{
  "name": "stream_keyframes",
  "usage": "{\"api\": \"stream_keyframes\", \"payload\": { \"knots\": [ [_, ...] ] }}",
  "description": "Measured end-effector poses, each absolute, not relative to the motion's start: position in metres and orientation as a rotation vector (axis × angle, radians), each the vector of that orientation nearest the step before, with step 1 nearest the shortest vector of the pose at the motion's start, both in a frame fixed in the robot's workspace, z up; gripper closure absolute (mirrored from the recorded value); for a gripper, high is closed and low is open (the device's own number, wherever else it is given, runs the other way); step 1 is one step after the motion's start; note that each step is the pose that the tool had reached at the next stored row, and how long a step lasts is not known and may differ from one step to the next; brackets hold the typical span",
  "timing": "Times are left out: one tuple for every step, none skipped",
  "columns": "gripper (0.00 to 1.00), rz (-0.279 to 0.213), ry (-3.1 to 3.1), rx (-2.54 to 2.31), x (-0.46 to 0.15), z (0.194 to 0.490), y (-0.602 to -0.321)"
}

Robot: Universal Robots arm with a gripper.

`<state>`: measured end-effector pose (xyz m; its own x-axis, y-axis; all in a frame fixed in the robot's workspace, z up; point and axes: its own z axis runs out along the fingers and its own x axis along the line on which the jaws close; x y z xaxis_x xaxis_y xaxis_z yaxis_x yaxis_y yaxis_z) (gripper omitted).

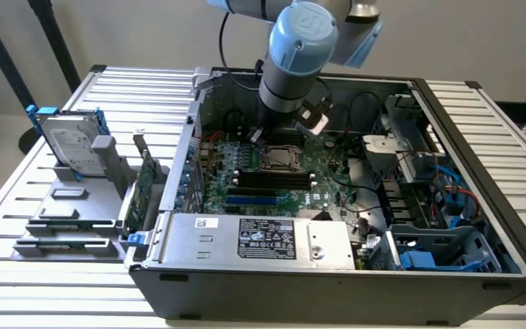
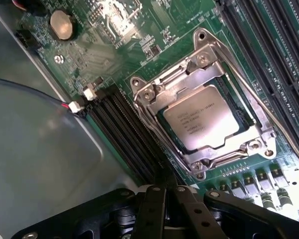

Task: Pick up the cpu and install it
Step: 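Install the first cpu locking lever, then install the second cpu locking lever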

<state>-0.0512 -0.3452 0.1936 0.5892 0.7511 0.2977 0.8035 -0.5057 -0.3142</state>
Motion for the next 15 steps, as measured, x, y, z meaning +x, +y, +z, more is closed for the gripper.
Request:
{"api": "stream_keyframes", "payload": {
  "knots": [
    [0.89, -0.169, -1.247, -2.4, -0.052, 0.1936, -0.3451],
    [0.89, -0.167, -1.247, -2.398, -0.0526, 0.1937, -0.345],
    [0.89, -0.166, -1.248, -2.395, -0.0531, 0.1937, -0.3449],
    [0.89, -0.166, -1.248, -2.393, -0.0535, 0.1936, -0.3449],
    [0.89, -0.165, -1.249, -2.39, -0.0539, 0.1936, -0.3447],
    [0.89, -0.164, -1.249, -2.388, -0.0542, 0.1937, -0.3446],
    [0.89, -0.164, -1.249, -2.386, -0.0544, 0.1936, -0.3444],
    [0.89, -0.164, -1.249, -2.384, -0.0547, 0.1936, -0.3443],
    [0.89, -0.165, -1.25, -2.383, -0.0548, 0.1936, -0.3441],
    [0.89, -0.165, -1.25, -2.382, -0.0549, 0.1936, -0.3441],
    [0.89, -0.165, -1.25, -2.381, -0.055, 0.1936, -0.344],
    [0.89, -0.165, -1.25, -2.381, -0.055, 0.1936, -0.344],
    [0.89, -0.165, -1.25, -2.381, -0.055, 0.1936, -0.344],
    [0.89, -0.165, -1.25, -2.381, -0.055, 0.1936, -0.344],
    [0.89, -0.165, -1.25, -2.381, -0.055, 0.1936, -0.344]
  ]
}}
